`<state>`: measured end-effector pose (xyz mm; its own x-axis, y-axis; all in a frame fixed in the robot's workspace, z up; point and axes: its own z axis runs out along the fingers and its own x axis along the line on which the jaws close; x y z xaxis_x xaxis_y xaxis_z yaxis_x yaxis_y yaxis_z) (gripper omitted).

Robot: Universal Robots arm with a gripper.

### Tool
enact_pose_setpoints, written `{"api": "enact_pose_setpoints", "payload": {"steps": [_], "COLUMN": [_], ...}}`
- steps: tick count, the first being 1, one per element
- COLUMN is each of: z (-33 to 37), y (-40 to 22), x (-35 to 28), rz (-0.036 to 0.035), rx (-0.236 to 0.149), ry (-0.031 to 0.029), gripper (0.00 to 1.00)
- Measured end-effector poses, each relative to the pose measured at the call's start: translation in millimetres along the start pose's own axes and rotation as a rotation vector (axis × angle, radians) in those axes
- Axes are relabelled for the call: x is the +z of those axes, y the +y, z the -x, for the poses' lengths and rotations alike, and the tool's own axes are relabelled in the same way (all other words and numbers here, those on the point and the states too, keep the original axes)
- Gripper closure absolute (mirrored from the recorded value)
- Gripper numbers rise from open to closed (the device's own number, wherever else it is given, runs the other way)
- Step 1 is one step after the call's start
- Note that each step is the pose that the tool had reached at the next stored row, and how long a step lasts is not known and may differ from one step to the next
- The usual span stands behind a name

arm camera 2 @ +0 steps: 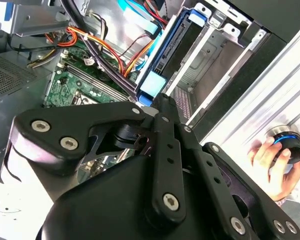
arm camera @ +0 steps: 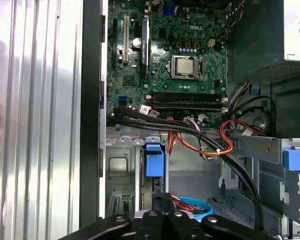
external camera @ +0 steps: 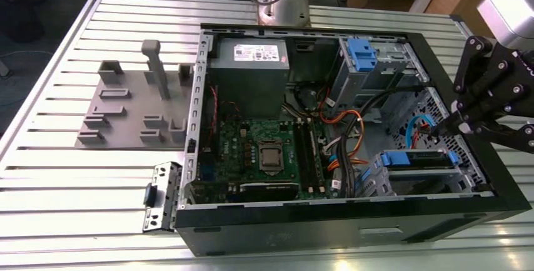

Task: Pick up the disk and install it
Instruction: 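Insert the disk into the insertion slot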

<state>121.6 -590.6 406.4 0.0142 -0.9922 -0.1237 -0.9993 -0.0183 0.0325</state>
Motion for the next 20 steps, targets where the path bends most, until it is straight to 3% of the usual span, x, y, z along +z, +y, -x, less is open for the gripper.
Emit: {"api": "enact_pose_setpoints", "payload": {"steps": [9,20], "z": [-0.4,-2.1], "y": [-0.7,-6.1], "x": [2.7,15.8], "rz": [-0.0001,0.0005], "rx": [0.0,0.0], "ry": [-0.0028,-0.0025], "gripper": [0.9,0.9]}}
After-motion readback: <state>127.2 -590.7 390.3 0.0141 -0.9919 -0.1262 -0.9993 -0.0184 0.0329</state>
